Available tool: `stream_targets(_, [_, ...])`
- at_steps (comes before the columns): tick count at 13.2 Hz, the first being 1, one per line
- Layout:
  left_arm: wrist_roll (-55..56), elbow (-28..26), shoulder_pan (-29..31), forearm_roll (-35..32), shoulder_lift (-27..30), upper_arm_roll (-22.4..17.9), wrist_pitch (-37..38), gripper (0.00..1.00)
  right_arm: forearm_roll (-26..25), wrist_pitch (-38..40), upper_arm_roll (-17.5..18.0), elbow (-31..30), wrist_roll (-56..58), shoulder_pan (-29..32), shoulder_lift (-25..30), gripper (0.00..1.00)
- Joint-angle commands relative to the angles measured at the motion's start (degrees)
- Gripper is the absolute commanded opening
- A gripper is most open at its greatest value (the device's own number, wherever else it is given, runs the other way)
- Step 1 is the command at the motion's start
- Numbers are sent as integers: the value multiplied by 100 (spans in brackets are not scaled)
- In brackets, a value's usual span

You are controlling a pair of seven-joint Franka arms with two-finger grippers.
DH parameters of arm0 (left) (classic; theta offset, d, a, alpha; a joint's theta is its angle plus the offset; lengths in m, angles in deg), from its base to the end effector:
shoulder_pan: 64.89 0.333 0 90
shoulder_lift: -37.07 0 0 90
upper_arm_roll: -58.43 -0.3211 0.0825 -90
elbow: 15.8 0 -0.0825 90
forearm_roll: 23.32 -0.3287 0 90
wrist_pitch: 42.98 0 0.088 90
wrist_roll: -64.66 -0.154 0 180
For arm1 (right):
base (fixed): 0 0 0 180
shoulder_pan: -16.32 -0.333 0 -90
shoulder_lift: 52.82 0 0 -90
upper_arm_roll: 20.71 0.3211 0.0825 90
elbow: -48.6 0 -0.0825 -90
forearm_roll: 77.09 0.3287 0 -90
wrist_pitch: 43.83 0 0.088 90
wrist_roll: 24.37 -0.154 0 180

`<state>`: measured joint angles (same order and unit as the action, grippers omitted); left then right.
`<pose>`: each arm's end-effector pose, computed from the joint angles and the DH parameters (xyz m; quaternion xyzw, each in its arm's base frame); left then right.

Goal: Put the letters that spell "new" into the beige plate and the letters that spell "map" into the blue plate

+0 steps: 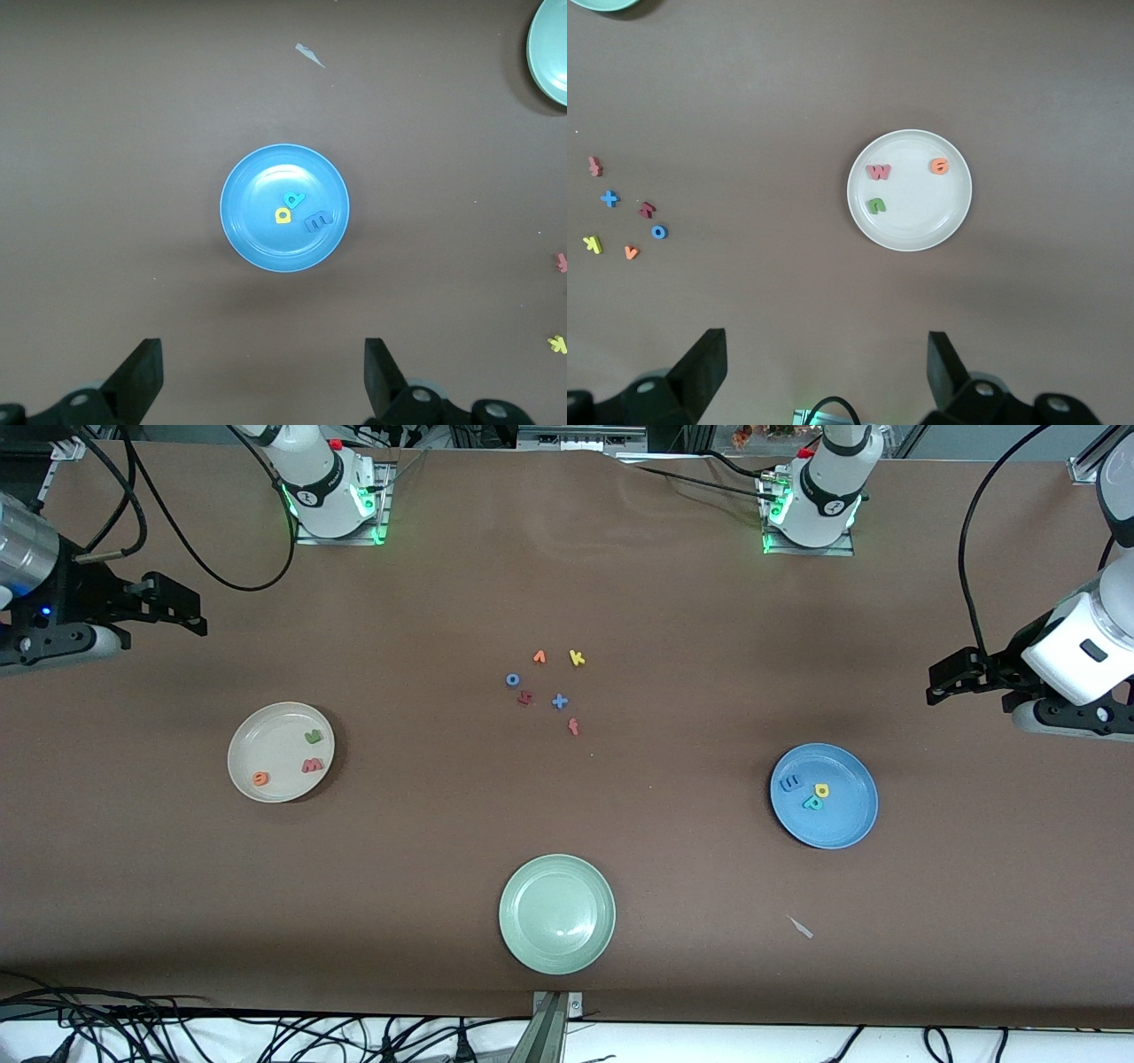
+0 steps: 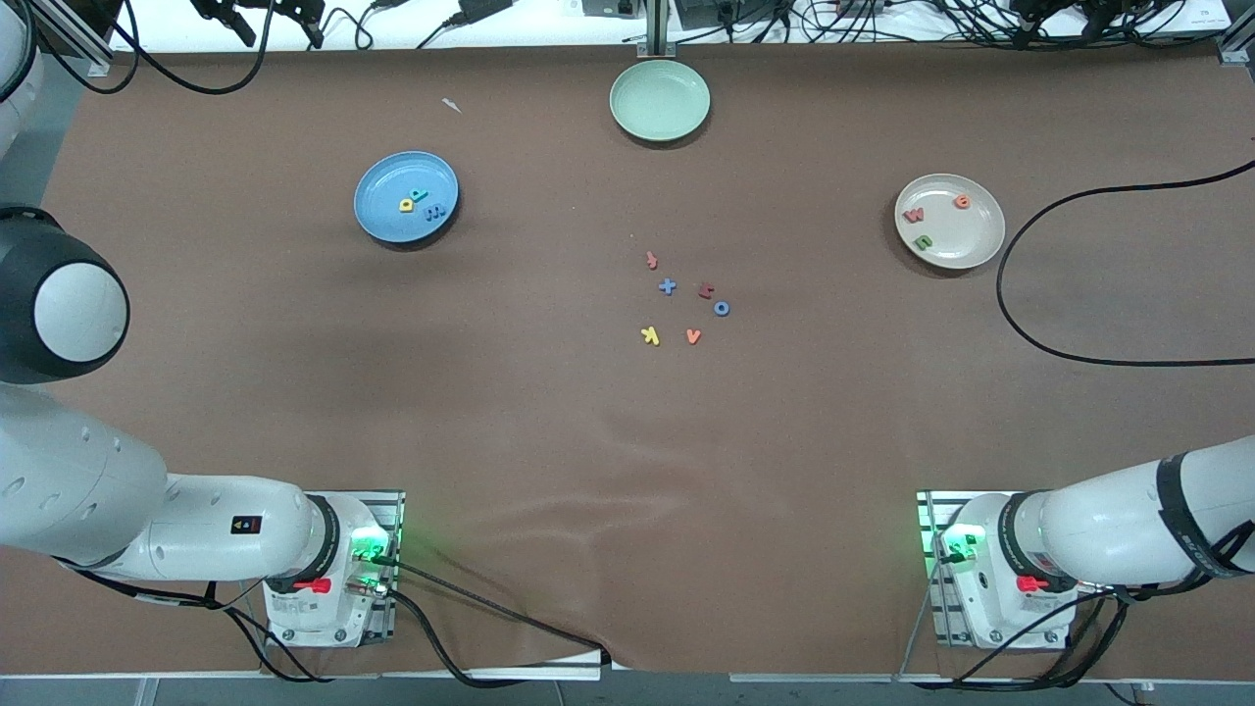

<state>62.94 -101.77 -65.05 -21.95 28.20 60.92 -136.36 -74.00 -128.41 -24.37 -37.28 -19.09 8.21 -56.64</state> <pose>0.5489 -0.0273 0.5360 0.9991 -0.0370 -0.0128 0.0152 0.5036 0.0490 0.5711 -0.9950 -0.0860 0.0444 0.0251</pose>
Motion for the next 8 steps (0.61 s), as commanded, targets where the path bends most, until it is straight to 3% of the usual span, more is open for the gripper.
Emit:
stream_targets(1, [4, 160, -46, 101, -80, -30, 66, 100, -142, -58, 129, -8, -36, 64, 12, 100])
stream_targets(8, [4, 151, -89, 101, -80, -30, 66, 100, -151, -23, 112, -16, -72, 99, 4, 100])
